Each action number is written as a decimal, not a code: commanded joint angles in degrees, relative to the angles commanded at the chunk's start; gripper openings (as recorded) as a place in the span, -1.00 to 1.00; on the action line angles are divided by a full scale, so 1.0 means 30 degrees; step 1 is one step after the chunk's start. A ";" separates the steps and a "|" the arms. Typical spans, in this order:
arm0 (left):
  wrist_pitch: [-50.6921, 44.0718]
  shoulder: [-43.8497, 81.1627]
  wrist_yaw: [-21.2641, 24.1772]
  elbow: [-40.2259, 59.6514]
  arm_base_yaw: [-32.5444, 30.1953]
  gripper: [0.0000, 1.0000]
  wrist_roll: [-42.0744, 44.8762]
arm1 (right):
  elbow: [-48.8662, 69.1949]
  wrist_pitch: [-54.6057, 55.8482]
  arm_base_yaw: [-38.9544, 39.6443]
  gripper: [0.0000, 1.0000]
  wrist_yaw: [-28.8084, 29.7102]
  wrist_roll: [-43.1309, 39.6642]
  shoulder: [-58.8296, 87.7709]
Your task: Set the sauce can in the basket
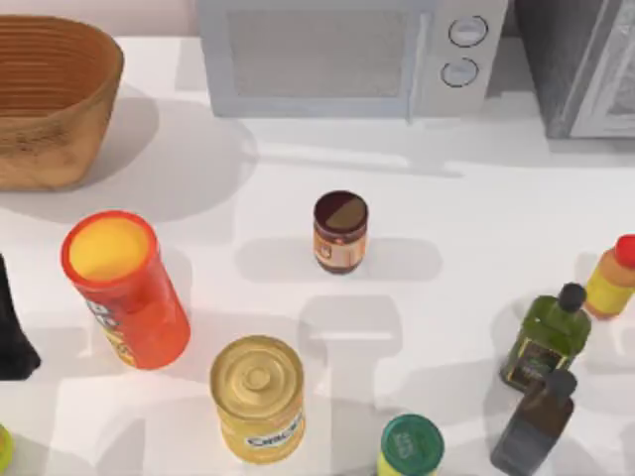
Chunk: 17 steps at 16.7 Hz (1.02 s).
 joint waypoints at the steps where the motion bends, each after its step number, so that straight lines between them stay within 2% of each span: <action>1: 0.0000 0.0000 0.0000 0.0000 0.0000 1.00 0.0000 | 0.0000 0.0000 0.0000 1.00 0.0000 0.0000 0.0000; 3: -0.0033 0.0186 0.0165 0.0176 -0.0028 1.00 0.0130 | 0.0000 0.0000 0.0000 1.00 0.0000 0.0000 0.0000; 6: -0.0279 0.1937 0.1624 0.1739 -0.0314 1.00 0.1250 | 0.0000 0.0000 0.0000 1.00 0.0000 0.0000 0.0000; 11: -0.0764 0.8462 0.6059 0.6887 -0.1210 1.00 0.4591 | 0.0000 0.0000 0.0000 1.00 0.0000 0.0000 0.0000; 17: -0.1432 1.9892 1.1190 1.4423 -0.2117 1.00 0.9245 | 0.0000 0.0000 0.0000 1.00 0.0000 0.0000 0.0000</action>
